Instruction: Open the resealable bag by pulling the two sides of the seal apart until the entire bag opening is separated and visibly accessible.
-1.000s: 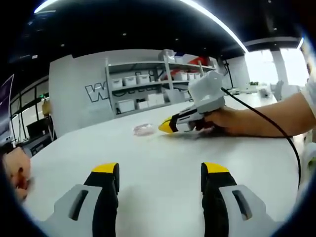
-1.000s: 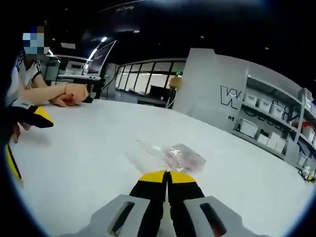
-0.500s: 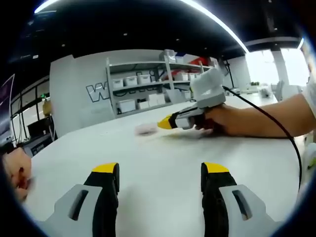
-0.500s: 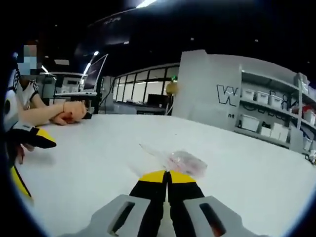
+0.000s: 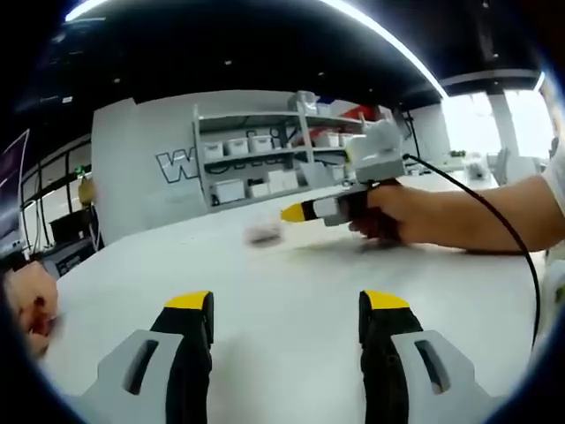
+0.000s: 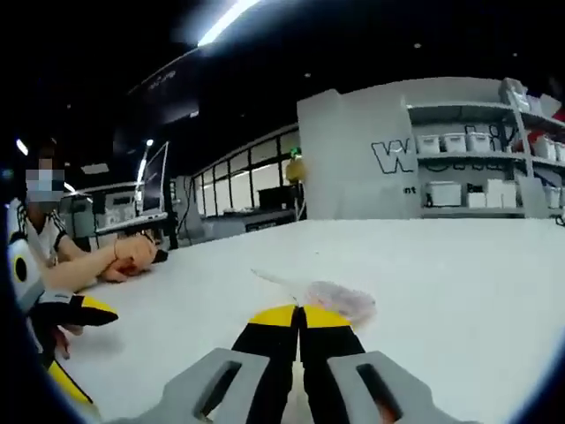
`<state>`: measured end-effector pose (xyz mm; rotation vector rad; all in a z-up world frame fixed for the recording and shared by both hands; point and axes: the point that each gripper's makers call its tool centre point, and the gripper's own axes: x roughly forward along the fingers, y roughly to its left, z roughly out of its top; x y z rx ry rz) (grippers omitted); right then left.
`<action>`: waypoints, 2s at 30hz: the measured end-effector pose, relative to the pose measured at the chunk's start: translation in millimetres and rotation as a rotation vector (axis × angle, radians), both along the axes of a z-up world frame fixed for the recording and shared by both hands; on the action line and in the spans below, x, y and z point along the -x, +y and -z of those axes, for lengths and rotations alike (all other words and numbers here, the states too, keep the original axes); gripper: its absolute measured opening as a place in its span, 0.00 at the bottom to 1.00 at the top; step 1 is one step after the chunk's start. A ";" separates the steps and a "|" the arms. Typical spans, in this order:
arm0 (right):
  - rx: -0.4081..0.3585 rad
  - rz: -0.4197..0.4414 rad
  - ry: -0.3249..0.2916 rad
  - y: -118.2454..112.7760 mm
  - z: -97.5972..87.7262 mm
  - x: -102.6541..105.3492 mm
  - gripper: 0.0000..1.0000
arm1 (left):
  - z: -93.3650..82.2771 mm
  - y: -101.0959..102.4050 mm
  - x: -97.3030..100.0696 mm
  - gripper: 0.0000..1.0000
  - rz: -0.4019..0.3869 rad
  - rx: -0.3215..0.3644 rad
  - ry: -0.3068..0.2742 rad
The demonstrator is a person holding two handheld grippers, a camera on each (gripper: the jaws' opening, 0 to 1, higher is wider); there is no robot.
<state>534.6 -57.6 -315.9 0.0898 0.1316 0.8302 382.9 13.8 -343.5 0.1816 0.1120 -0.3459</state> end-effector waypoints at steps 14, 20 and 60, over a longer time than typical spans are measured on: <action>-0.107 -0.006 0.035 13.6 -18.7 9.3 0.00 | -5.4 4.8 -1.7 0.64 -0.017 0.034 -0.023; -0.143 -0.013 0.017 12.1 -30.5 14.7 0.00 | -12.0 9.4 0.3 0.63 -0.031 0.067 -0.046; -0.210 -0.082 0.031 17.7 -49.9 98.6 0.00 | -59.3 6.8 65.2 0.48 0.013 0.762 0.000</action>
